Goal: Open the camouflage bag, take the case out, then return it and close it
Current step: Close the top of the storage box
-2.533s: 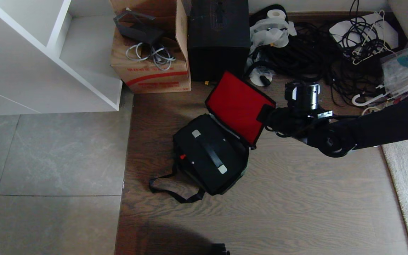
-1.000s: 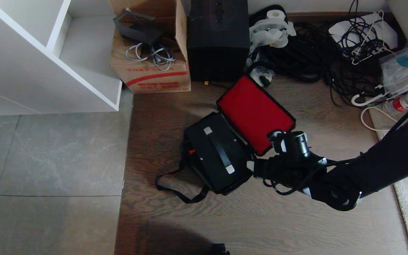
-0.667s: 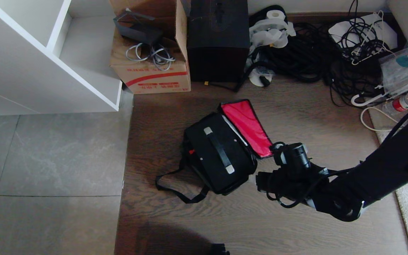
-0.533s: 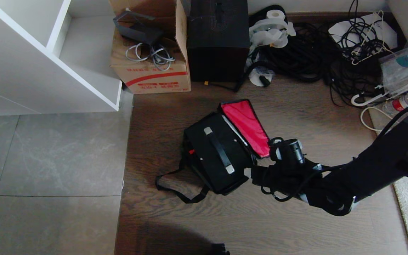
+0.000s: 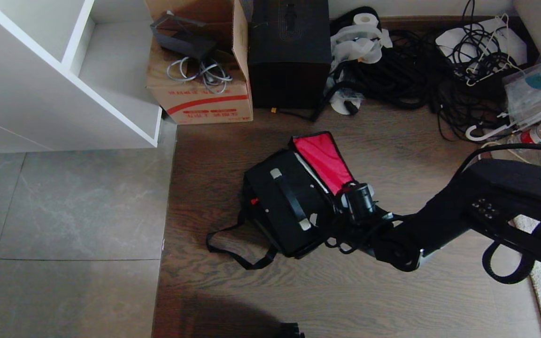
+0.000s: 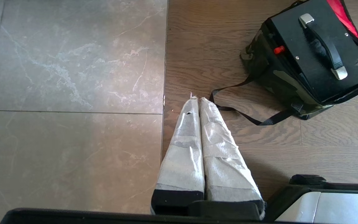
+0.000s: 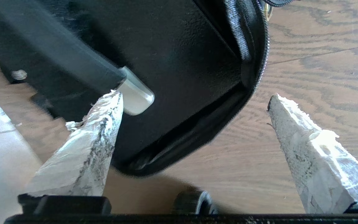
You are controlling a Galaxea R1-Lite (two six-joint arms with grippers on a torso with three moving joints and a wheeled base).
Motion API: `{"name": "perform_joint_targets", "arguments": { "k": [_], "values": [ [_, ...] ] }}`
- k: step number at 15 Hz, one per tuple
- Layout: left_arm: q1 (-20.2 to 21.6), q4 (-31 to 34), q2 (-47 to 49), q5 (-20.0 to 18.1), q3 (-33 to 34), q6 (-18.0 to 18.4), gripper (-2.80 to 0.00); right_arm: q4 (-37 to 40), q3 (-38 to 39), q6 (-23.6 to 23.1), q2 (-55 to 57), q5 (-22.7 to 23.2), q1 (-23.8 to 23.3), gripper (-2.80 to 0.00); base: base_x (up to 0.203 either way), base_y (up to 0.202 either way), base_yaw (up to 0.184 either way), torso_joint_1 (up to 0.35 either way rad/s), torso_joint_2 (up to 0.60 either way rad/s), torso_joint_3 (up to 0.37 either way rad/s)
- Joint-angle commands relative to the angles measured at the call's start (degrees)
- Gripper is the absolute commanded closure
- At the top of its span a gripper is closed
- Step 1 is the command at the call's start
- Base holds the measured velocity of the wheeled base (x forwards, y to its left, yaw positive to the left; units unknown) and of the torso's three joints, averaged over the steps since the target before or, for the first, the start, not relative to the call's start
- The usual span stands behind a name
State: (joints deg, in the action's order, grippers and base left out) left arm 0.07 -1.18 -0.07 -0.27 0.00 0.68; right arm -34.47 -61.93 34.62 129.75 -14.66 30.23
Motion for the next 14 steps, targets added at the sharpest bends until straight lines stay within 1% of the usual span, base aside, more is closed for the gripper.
{"name": "perform_joint_targets", "arguments": {
  "k": [1,2,4,6,11,12,13,14],
  "values": [
    [0.0,0.0,0.0,0.0,0.5,0.0,0.00,1.3,-1.3,0.1,3.4,-0.7,0.0,-2.80,0.000,0.000,0.000,0.000,0.00,0.000],
    [0.0,0.0,0.0,0.0,0.6,0.0,0.00,2.1,-1.3,-0.1,3.6,-0.7,0.0,-2.80,0.000,0.000,0.000,0.000,0.00,0.000],
    [0.0,0.0,0.0,0.0,0.5,0.0,0.00,6.7,-1.3,-0.8,4.2,-0.8,0.0,-2.80,0.000,0.000,0.000,0.000,0.00,0.000],
    [0.0,0.0,0.0,0.0,0.6,0.0,0.00,8.2,-1.4,-0.8,4.3,-0.8,-0.2,-2.80,0.000,0.000,0.000,0.000,0.00,0.000],
    [0.0,0.0,0.0,0.0,0.6,0.0,0.00,8.1,-1.6,-0.5,6.1,-1.9,-0.2,-2.80,0.000,0.000,0.000,0.000,0.00,0.000],
    [0.0,0.0,0.0,0.0,0.6,0.0,0.00,7.8,-1.4,-0.4,6.1,-2.9,-0.2,-2.80,0.000,0.000,0.000,0.000,0.00,0.000],
    [0.0,0.0,0.0,0.0,0.6,0.0,0.00,8.2,-1.3,-0.3,6.3,-3.4,-0.2,0.00,0.000,0.000,0.000,0.000,0.00,0.000],
    [0.0,0.0,0.0,0.1,0.5,0.0,0.00,8.3,-1.8,-0.3,6.4,-3.5,-0.2,0.00,0.000,0.000,0.000,0.000,0.00,0.000]
  ]
}}
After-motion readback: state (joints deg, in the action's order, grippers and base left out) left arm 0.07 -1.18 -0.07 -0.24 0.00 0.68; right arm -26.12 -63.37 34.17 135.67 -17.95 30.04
